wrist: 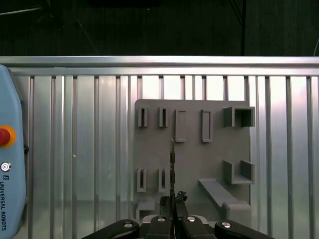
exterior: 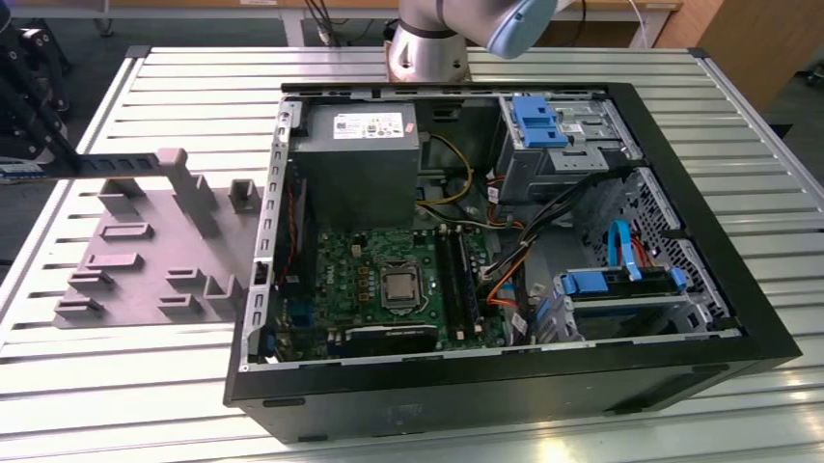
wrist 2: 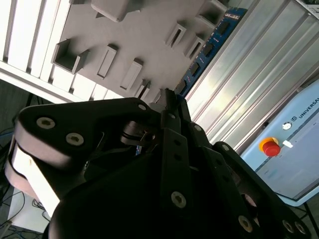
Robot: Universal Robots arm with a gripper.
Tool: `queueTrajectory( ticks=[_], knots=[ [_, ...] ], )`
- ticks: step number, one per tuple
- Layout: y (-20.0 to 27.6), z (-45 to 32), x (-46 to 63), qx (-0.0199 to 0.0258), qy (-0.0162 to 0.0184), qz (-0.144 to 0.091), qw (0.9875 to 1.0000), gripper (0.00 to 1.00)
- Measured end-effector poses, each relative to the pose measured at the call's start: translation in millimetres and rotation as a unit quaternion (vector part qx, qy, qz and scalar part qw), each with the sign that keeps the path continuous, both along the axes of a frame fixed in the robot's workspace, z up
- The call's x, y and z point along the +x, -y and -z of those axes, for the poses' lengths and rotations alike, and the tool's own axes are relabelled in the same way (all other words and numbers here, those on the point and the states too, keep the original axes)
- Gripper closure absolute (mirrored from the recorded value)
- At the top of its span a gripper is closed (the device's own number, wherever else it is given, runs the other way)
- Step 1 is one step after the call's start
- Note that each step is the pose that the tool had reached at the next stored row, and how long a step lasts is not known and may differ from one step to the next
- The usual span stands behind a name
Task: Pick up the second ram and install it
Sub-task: 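Pick up the second ram and move it above second insertion slot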
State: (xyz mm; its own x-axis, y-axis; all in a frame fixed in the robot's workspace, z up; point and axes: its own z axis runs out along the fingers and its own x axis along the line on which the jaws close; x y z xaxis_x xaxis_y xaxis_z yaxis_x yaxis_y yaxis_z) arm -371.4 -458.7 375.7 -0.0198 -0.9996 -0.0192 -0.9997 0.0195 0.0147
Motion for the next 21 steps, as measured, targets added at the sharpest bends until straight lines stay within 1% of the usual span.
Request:
queueTrajectory(
  ticks=[21],
  knots=[
    [0.0,0.0,16.6,0.0,0.0,0.0,1.0,0.86]
  ],
)
